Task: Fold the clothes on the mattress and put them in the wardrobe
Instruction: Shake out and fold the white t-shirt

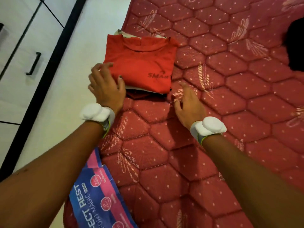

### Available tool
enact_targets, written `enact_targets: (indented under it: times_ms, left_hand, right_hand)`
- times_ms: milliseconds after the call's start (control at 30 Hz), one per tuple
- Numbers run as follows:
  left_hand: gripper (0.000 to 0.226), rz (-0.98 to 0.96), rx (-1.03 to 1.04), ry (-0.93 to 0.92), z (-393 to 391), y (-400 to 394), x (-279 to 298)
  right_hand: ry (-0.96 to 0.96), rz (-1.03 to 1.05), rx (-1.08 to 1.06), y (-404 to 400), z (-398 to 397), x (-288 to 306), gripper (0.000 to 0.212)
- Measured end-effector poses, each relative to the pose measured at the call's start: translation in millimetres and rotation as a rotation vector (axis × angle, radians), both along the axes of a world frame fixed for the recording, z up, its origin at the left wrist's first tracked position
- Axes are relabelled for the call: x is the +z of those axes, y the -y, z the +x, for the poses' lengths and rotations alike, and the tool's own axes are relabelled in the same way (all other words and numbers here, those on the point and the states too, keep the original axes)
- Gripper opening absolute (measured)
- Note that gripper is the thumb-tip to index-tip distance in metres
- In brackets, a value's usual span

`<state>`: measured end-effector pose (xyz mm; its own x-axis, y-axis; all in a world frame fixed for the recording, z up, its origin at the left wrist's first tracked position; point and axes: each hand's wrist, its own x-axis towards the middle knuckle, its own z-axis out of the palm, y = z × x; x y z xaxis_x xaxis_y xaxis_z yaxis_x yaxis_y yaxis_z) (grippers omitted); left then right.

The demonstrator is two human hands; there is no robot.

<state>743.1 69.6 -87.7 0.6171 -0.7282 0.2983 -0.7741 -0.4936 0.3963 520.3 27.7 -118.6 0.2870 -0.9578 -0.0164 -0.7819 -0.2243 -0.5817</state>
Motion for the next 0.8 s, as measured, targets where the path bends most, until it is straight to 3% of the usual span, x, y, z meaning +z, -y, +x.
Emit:
enact_targets:
  times_ms: [133,267,500,667,800]
  left_hand:
    - [0.05,0.072,-0.391,0.164,-92,-4,-9]
    - [0.049,0.118,-0.509,0.15,-185,-3,-9]
    - [0.049,0.169,-0.64,-0.04,-357,30,-1]
    - [0.048,0.165,-0.817,-0.274,-532,80,-1]
    - [0.051,0.225,-0.914,-0.379,-637,101,-1]
  right_hand:
    - [-0.094,-0.127,-0.013,-8,-47,9,0.054]
    - [-0.16,-0.113,-0.01,-3,-119,19,0.051]
    - [-0.243,-0.088,-0.113,21,-311,34,0.046]
    - [-0.29,-0.097,-0.246,46,-484,44,0.042]
    - [-0.337,-0.057,-0.336,68,-578,42,0.049]
